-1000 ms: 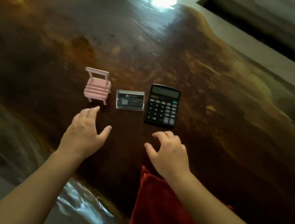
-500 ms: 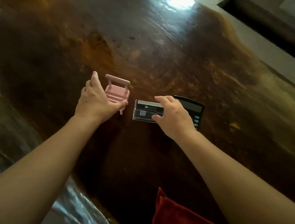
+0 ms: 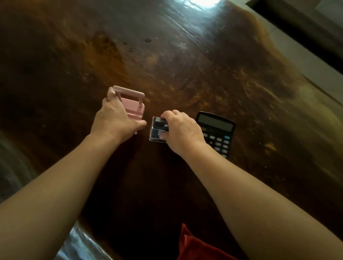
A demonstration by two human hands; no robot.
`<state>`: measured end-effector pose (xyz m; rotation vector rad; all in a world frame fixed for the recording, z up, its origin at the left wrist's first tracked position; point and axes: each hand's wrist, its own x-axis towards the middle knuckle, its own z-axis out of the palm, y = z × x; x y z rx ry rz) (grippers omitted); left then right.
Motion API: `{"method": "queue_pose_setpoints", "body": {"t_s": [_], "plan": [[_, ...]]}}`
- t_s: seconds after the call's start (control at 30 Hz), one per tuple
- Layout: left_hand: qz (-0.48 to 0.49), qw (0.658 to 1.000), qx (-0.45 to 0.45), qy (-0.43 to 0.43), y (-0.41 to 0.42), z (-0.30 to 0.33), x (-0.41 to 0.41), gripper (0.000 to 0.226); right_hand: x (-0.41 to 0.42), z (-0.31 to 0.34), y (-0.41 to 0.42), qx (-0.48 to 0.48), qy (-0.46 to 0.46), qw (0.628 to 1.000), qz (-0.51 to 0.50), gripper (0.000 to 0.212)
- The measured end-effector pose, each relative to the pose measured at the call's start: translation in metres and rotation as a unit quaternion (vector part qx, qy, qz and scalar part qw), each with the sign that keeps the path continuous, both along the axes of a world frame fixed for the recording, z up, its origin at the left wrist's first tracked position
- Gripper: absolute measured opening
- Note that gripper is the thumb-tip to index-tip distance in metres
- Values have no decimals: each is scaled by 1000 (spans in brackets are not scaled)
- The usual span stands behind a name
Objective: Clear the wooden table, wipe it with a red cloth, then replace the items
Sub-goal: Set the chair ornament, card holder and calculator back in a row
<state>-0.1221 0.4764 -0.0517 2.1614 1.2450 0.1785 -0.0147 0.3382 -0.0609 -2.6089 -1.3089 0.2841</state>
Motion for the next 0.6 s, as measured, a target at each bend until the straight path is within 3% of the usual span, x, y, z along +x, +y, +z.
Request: {"method": "queue_pose_setpoints", "body": {"t_s": [0.3,0.6], "plan": [[16,999,15,-45,-16,27,-6,102,-6,22,-16,54,3,999,-3,47],[-86,994,6,-73,-101,59,39,93,32,62,-124,83,8,992,-95,44]]}}
